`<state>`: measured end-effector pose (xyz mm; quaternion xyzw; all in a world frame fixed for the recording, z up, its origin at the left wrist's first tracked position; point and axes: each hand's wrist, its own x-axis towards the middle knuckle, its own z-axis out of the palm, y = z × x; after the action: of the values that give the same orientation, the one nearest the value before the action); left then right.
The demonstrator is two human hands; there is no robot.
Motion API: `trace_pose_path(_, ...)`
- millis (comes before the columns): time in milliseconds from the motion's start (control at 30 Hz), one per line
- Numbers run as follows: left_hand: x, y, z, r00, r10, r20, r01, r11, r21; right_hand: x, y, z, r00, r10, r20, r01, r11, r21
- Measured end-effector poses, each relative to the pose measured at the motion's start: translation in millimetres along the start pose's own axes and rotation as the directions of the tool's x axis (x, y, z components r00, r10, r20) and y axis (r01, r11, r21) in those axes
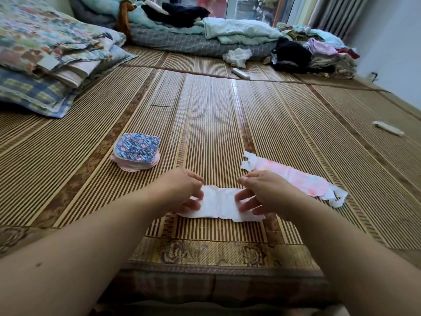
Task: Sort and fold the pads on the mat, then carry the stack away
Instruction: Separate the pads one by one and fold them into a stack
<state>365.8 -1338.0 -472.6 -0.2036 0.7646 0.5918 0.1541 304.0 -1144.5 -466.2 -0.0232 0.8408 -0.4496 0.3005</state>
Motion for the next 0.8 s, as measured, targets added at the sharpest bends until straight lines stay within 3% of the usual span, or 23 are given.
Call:
trace_pose_path(67, 1, -1, 0, 1.000, 0.023, -0.017, -0.022, 0.998, 0.061, 1, 4, 2, 0.997, -0.048, -0.056, 0.041, 0.990, -0.133)
trace_pose_path(133, 2, -4, 1, 0.994, 0.093, -0.051, -0.079, 0.970, 0.230, 3, 8, 8, 0.983, -0.137, -0.124, 0.085, 0.931, -0.356)
trace_pose_path(233, 5, -8, 3, 0.964, 0.244, -0.104, -0.140, 0.799, 0.585, 8, 11, 18, 0.960, -0.216, -0.178, 0.092, 0.845, -0.527)
trace_pose_path(300, 6, -11, 2, 0.934, 0.312, -0.174, -0.093, 0.684, 0.723, 9, 11, 21, 0.941, -0.257, -0.222, 0.088, 0.815, -0.572)
trace_pose_path(367, 8, -14, -2, 0.921, 0.309, -0.237, -0.013, 0.633, 0.774, 11, 13, 20, 0.920, -0.270, -0.283, 0.039, 0.784, -0.620)
trace_pose_path(500, 13, -19, -7, 0.948, 0.199, -0.249, 0.074, 0.620, 0.781, 13, 17, 13, 0.945, -0.100, -0.310, -0.150, 0.710, -0.688)
trace_pose_path(633, 13, -19, -8, 0.950, 0.192, -0.248, 0.074, 0.630, 0.773, 7, 6, 4, 0.926, -0.228, -0.302, 0.030, 0.840, -0.541)
trace_pose_path(700, 12, -19, -8, 0.952, 0.188, -0.242, 0.071, 0.631, 0.772, -1, -1, 7, 0.946, -0.248, -0.211, 0.101, 0.840, -0.534)
trace_pose_path(800, 12, -20, -9, 0.952, 0.189, -0.239, 0.067, 0.635, 0.769, -8, -3, 27, 0.971, -0.199, -0.134, 0.067, 0.762, -0.644)
